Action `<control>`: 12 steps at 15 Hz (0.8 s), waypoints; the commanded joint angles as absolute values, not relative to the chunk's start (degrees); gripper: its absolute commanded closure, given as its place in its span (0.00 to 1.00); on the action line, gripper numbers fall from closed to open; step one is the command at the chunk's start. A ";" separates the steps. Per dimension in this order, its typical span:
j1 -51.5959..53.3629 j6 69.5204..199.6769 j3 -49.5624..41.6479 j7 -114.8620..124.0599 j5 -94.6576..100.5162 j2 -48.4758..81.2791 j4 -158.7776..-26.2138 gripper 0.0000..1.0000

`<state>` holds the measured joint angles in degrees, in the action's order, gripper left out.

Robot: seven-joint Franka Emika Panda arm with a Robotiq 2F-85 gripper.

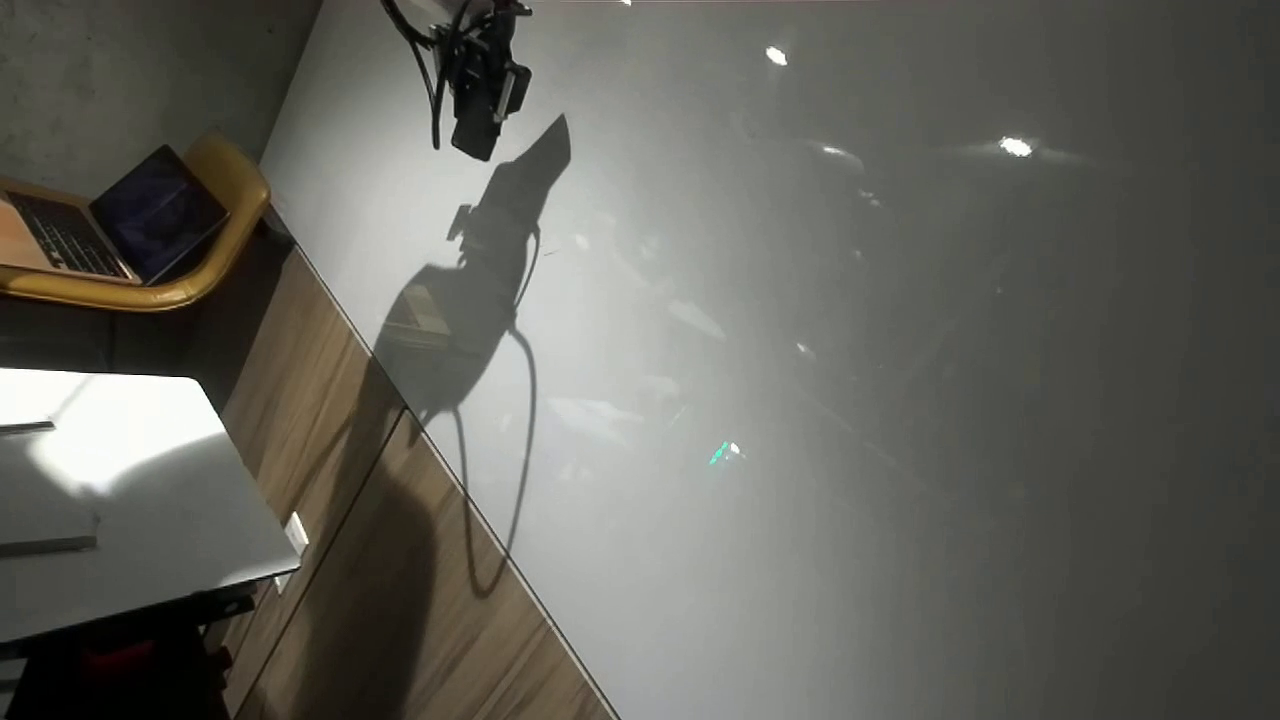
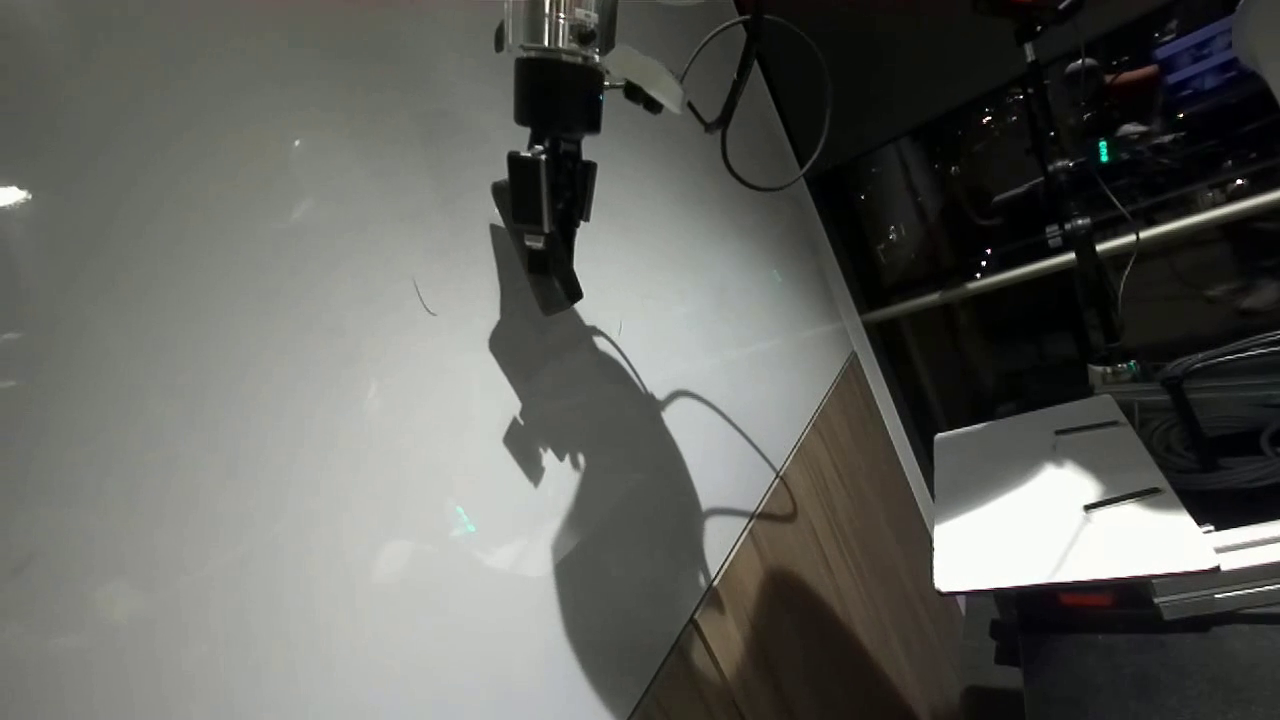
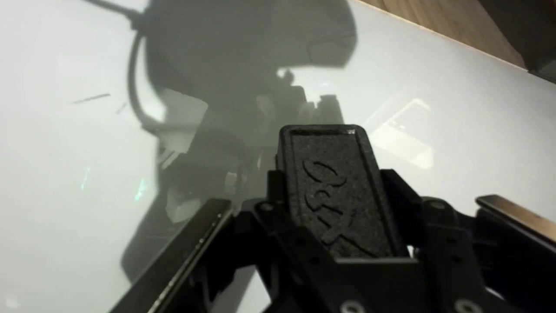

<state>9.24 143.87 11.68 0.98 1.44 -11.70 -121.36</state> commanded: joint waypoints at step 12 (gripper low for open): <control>12.87 142.55 17.33 5.41 7.27 -4.12 -108.56 0.68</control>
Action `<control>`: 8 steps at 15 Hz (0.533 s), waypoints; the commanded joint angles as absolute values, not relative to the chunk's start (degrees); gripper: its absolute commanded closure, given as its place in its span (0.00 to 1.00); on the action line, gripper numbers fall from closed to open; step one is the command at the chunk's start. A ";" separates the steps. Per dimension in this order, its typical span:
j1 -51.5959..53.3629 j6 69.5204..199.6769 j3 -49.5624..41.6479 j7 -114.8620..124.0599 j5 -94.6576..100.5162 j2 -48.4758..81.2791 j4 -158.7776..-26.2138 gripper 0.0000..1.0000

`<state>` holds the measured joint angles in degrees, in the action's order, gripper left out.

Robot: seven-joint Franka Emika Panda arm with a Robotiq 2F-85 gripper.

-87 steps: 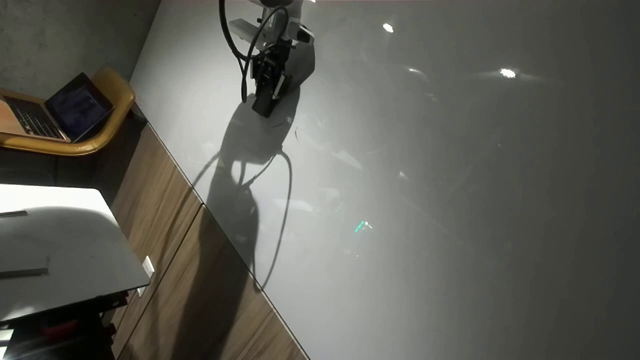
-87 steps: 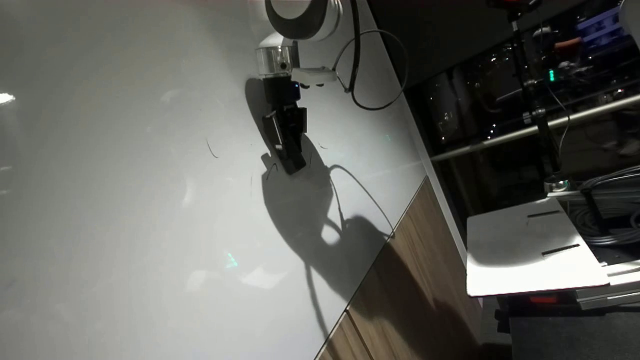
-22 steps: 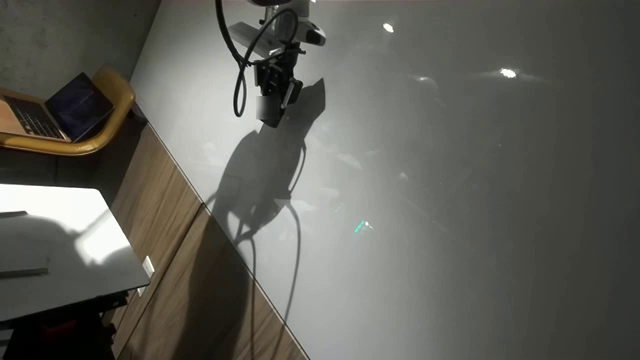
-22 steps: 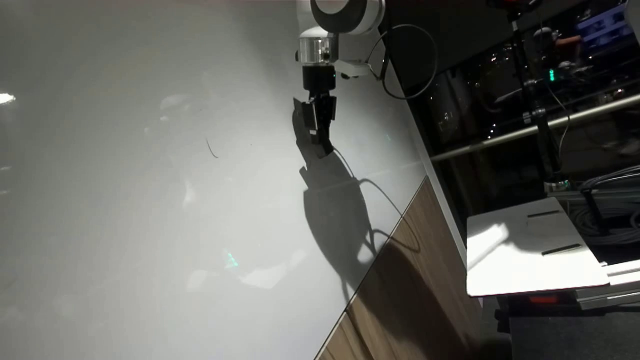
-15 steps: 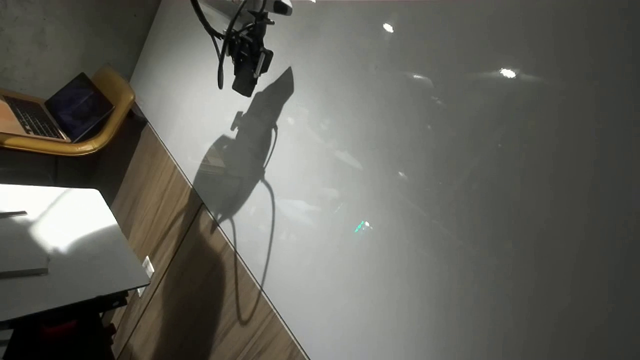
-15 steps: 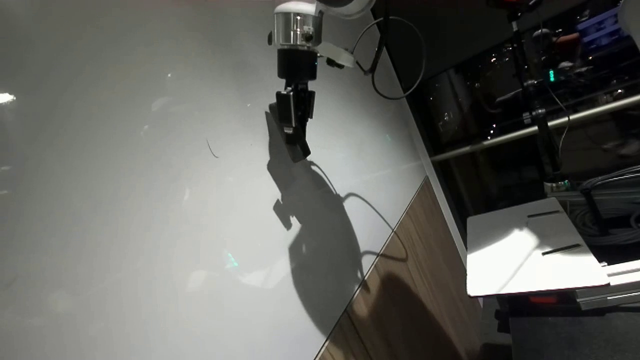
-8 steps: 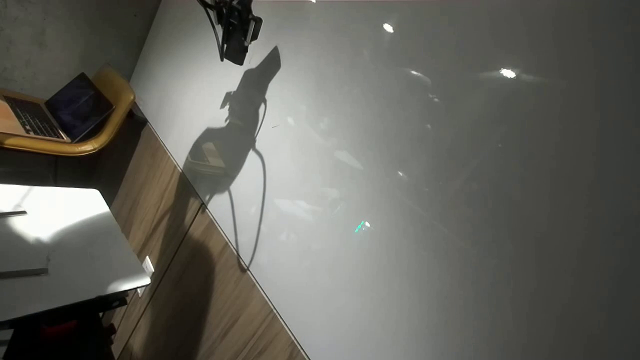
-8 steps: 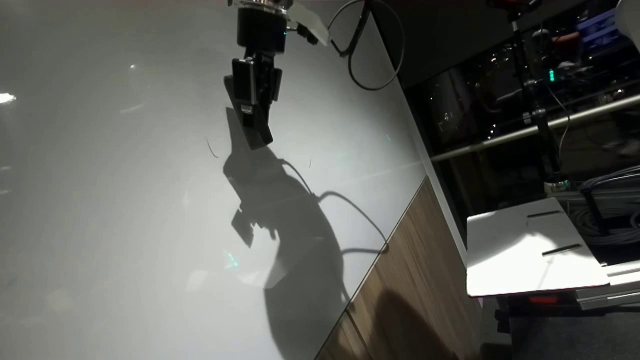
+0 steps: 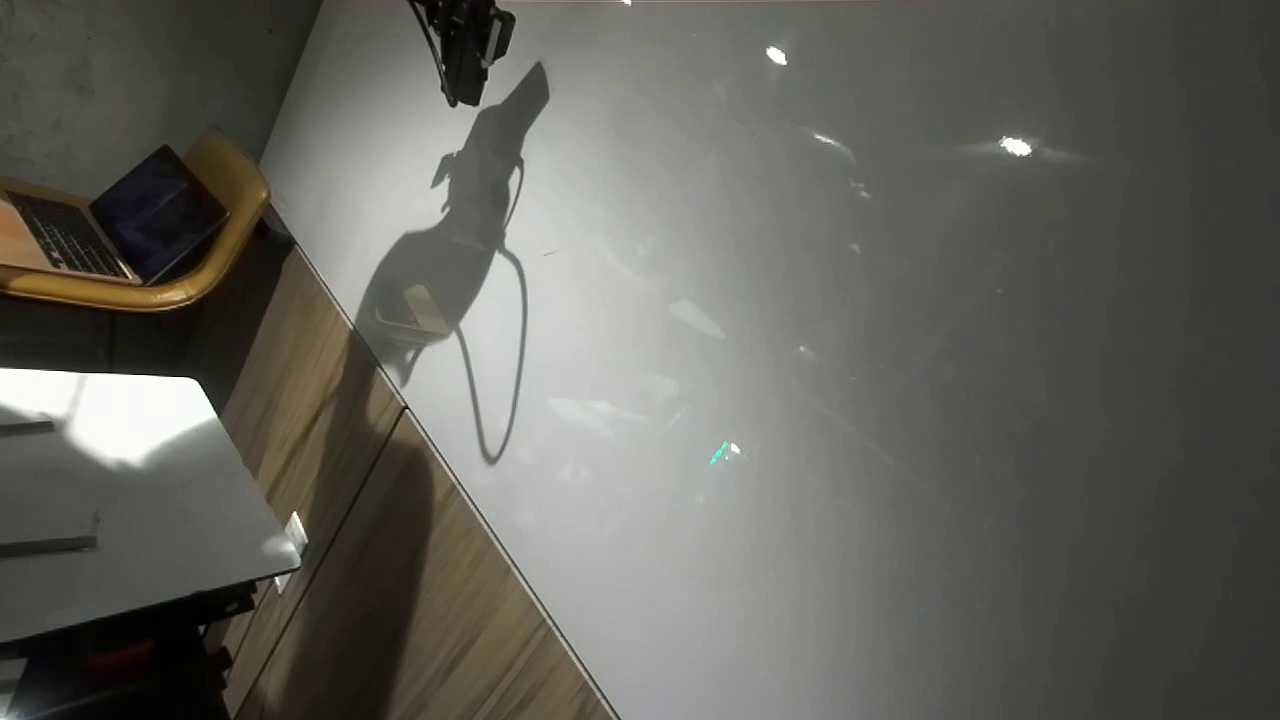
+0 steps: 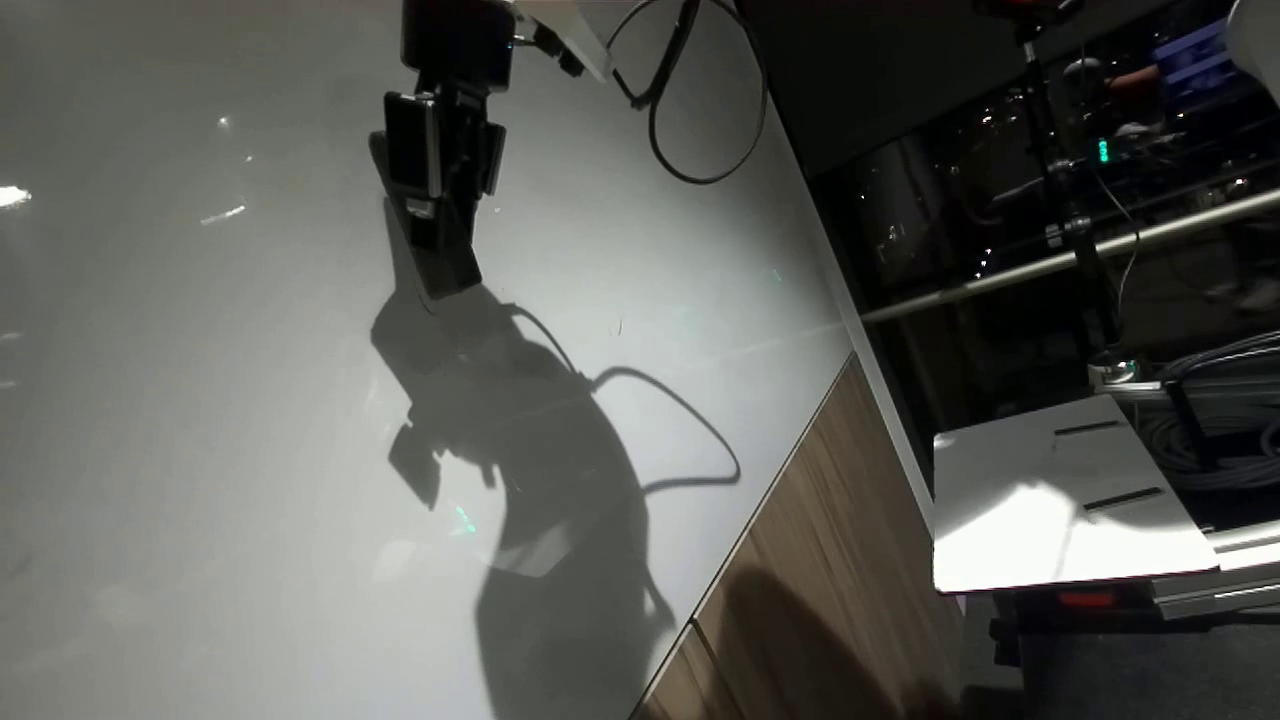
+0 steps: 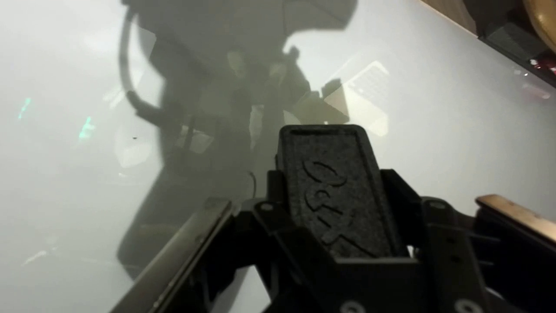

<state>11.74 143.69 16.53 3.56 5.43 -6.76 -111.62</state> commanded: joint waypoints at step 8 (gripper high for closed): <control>13.85 143.25 16.36 5.31 11.24 1.28 -106.18 0.68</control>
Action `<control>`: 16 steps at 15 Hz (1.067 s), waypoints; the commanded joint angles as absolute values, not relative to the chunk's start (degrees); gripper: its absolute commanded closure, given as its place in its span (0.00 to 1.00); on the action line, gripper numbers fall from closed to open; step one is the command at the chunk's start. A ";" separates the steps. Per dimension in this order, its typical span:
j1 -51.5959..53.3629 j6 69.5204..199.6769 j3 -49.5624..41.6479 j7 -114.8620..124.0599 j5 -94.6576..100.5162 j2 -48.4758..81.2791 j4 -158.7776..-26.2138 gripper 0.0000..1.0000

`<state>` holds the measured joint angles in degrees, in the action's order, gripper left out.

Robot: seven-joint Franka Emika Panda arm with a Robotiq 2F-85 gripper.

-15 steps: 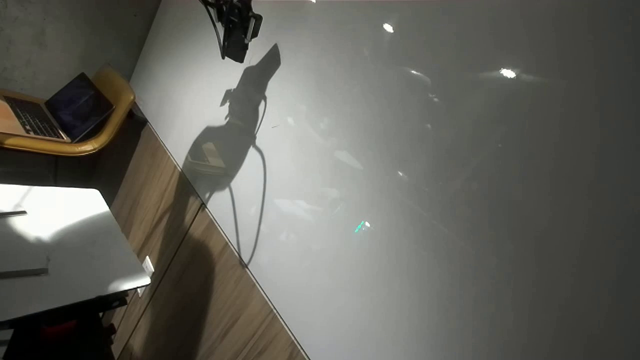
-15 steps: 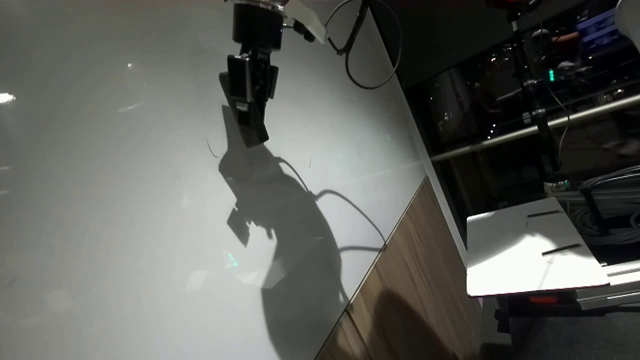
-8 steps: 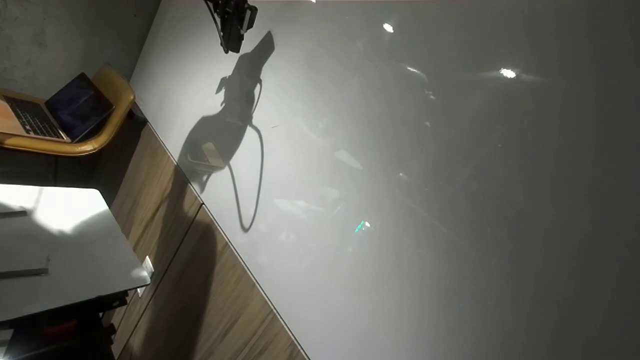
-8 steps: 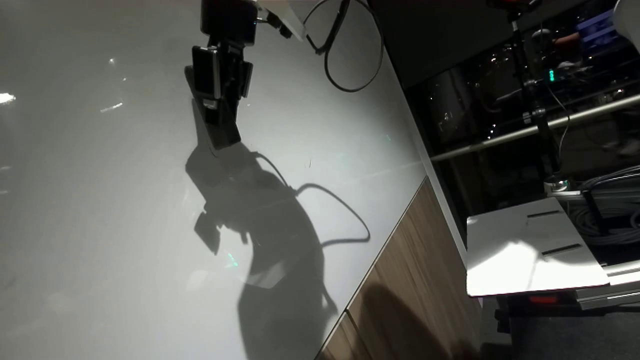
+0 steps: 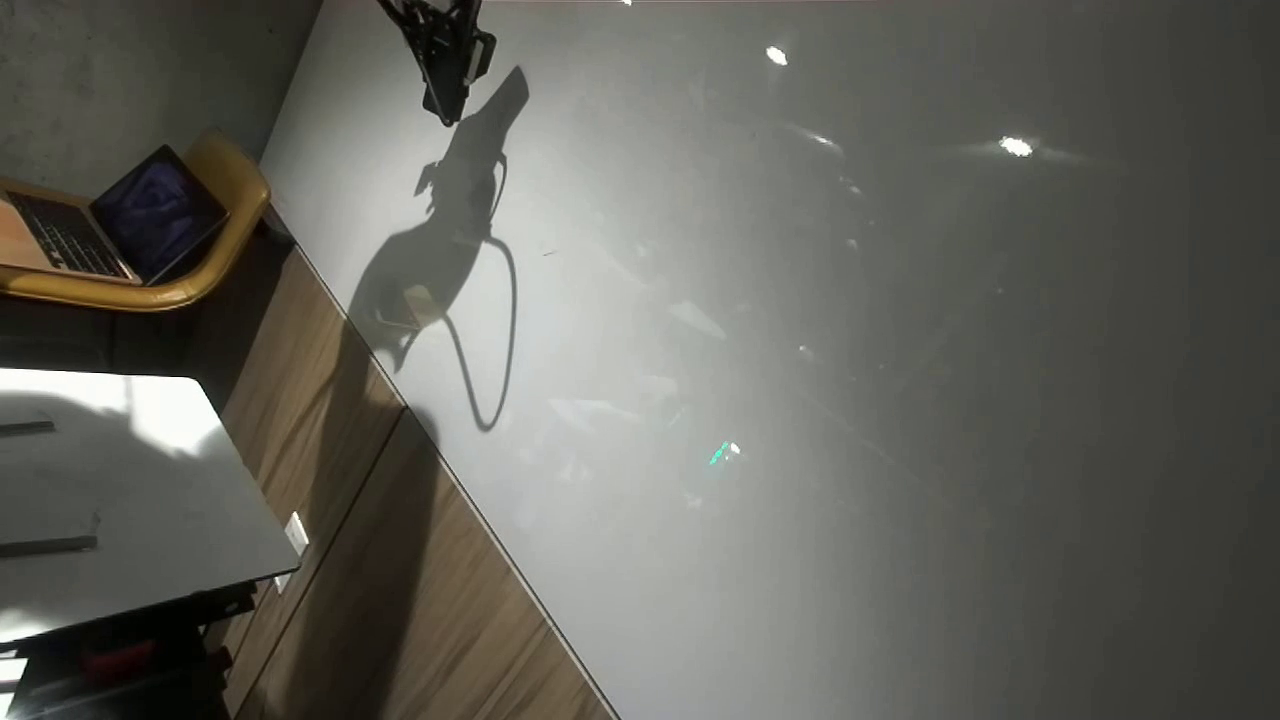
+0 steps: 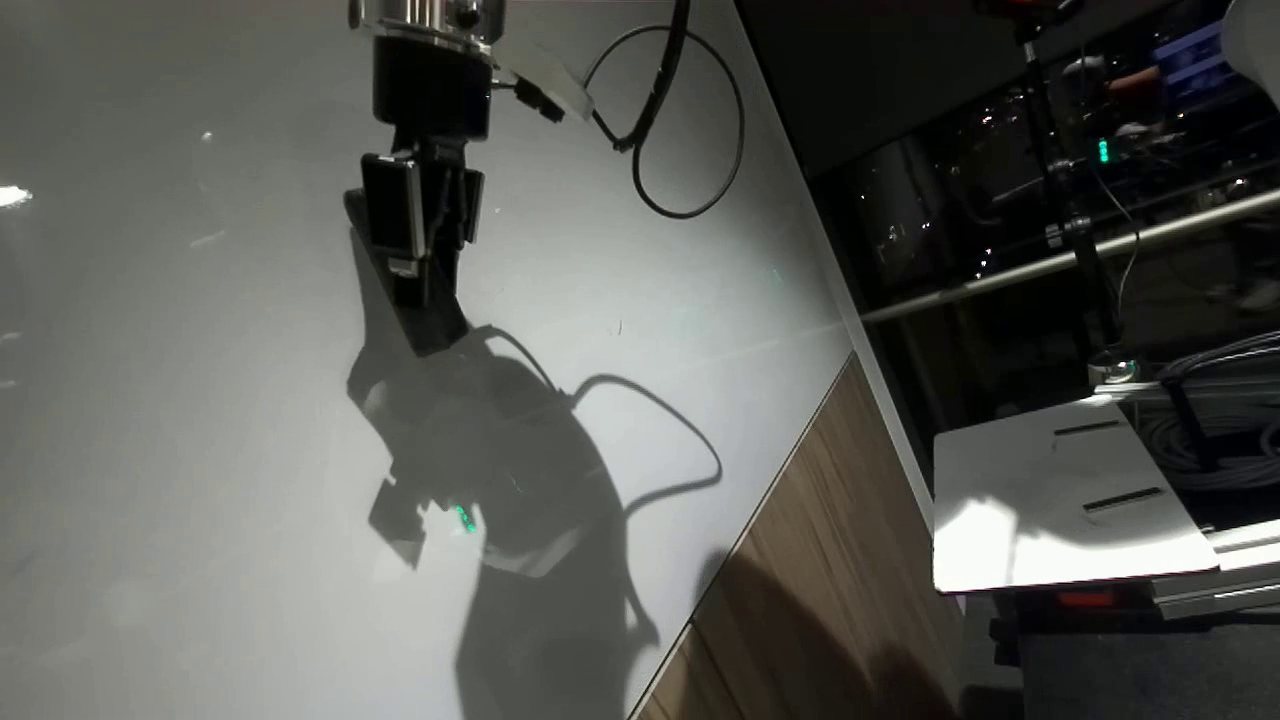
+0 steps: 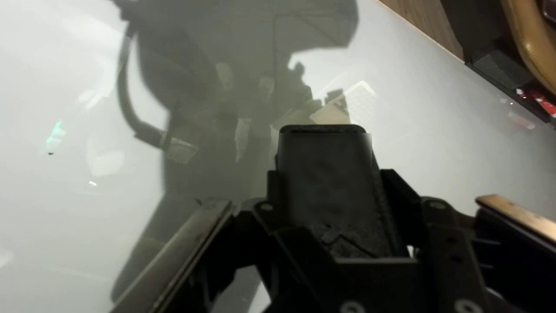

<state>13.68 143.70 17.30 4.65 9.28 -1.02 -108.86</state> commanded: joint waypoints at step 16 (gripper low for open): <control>13.38 142.75 12.02 6.03 13.23 4.84 -103.45 0.68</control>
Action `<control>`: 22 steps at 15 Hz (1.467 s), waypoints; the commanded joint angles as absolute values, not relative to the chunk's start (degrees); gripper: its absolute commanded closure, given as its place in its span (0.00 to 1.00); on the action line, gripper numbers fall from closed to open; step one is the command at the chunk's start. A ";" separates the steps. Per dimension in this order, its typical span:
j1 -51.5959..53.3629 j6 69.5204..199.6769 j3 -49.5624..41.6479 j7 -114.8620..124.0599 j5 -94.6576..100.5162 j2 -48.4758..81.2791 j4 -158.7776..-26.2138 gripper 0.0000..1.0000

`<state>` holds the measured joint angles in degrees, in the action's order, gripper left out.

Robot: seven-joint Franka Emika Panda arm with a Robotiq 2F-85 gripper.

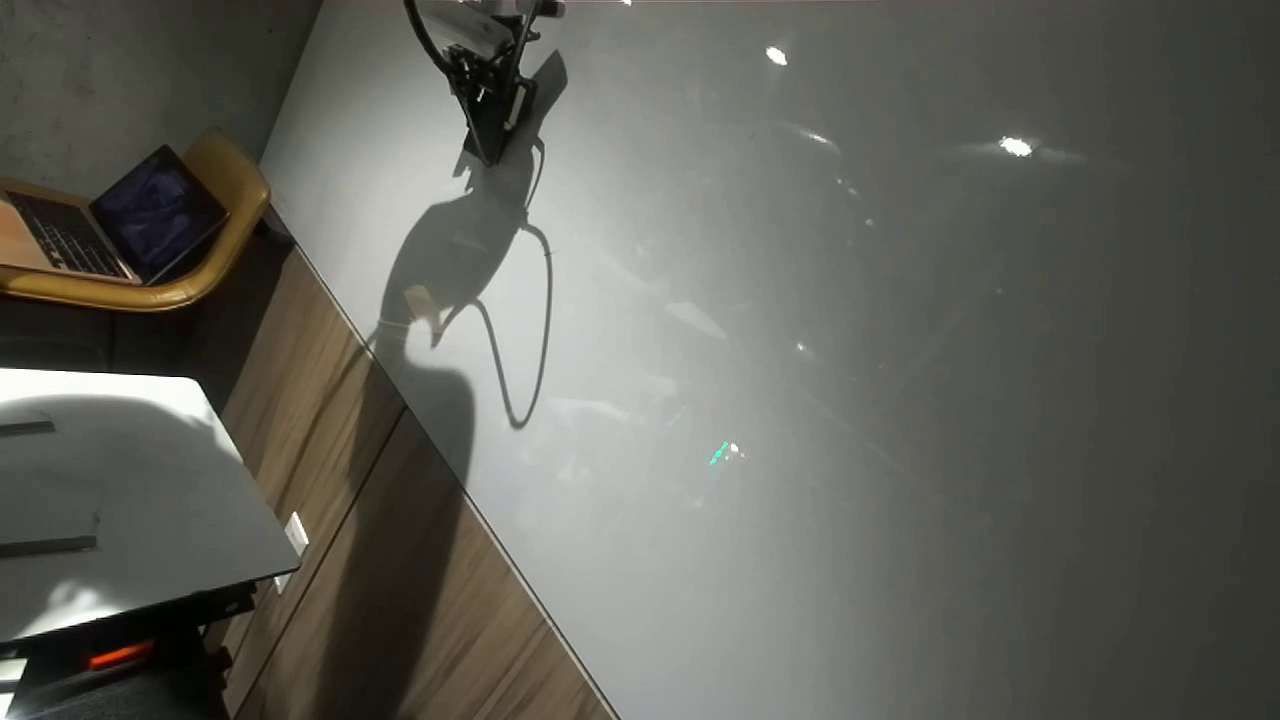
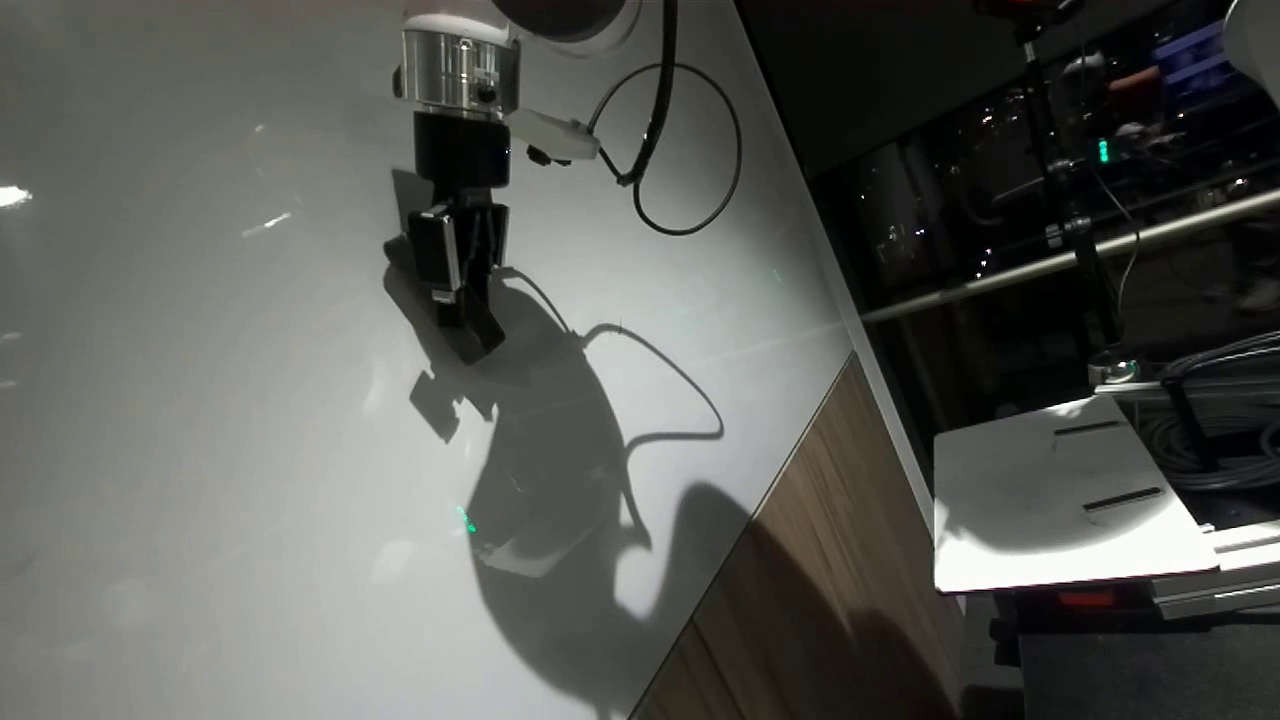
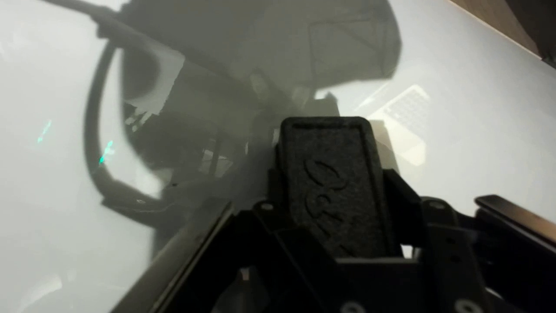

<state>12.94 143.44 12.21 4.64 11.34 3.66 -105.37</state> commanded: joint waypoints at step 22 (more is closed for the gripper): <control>17.92 139.29 11.50 10.01 18.83 11.51 -92.93 0.68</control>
